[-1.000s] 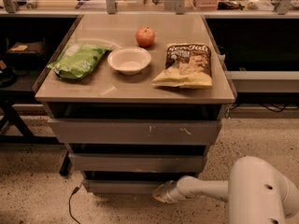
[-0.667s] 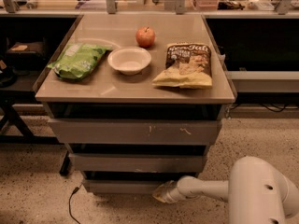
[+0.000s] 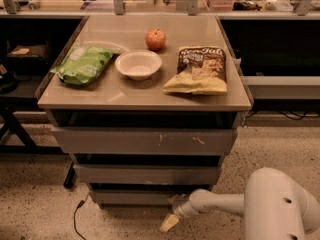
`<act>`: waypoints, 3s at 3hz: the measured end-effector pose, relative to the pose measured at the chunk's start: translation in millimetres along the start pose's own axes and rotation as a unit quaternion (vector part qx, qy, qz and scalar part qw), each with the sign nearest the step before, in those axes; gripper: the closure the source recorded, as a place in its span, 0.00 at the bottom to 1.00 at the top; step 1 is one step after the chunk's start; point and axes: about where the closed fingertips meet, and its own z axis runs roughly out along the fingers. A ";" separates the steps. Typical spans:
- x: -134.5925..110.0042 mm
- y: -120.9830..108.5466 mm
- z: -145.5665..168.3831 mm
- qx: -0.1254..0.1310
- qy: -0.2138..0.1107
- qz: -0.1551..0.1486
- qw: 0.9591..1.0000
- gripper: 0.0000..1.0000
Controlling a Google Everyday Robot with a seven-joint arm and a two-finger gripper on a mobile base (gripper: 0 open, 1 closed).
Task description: Close bottom drawer
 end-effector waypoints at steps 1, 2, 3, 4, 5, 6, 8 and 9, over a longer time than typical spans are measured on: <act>0.0 0.0 0.0 0.000 0.000 0.000 1.000 0.00; 0.8 2.3 -0.5 0.000 0.000 0.000 1.000 0.00; 16.7 10.0 -21.5 0.011 0.017 0.016 1.000 0.00; 50.9 -12.0 -93.5 0.079 0.063 0.085 0.991 0.00; 92.8 -32.4 -179.2 0.172 0.101 0.163 0.966 0.00; 122.5 -39.6 -233.7 0.228 0.126 0.197 0.945 0.00; 145.1 -31.8 -242.0 0.208 0.148 0.227 0.940 0.00; 230.1 16.8 -287.5 0.197 0.220 0.331 0.896 0.00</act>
Offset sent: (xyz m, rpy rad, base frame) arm -0.0174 -0.0327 0.0142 -0.0391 0.0266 -0.0083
